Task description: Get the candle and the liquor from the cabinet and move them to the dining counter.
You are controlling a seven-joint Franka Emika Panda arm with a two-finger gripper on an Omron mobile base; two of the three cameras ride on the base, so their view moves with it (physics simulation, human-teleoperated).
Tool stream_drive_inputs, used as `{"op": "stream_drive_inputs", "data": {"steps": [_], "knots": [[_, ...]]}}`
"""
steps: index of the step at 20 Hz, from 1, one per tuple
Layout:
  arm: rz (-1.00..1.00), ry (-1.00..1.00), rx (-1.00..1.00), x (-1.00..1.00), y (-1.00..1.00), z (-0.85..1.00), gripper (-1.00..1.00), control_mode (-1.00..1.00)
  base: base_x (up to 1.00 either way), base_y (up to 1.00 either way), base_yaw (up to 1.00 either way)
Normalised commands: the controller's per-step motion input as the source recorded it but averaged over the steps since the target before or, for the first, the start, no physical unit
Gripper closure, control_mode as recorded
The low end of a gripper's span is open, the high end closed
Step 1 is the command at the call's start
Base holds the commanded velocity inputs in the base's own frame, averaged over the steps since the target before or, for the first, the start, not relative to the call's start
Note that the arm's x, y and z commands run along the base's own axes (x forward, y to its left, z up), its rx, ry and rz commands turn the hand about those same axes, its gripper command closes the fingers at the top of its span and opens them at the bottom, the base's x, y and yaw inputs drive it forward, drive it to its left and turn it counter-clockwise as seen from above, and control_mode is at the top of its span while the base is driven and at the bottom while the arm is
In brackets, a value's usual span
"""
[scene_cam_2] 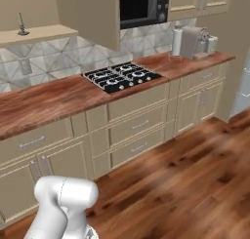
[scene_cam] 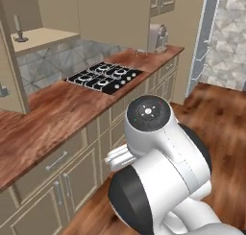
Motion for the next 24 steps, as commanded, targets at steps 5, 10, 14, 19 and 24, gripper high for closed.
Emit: {"op": "stream_drive_inputs", "data": {"steps": [5, 10, 14, 19, 24], "knots": [[0.00, 0.00, 0.00, 0.00, 0.00, 0.00, -1.00, 1.00, 0.74, -0.20, 0.31], [0.00, 0.00, 0.00, 0.00, 0.00, 0.00, -1.00, 1.00, 0.72, -0.29, 0.32], [0.00, 0.00, 0.00, 0.00, 0.00, 0.00, -1.00, 1.00, 0.78, -0.20, 0.32], [0.00, 0.00, 0.00, 0.00, 0.00, 0.00, -1.00, 1.00, 0.89, -0.06, 0.31], [0.00, 0.00, 0.00, 0.00, 0.00, 0.00, -1.00, 1.00, 0.89, -0.10, 0.33]]}}
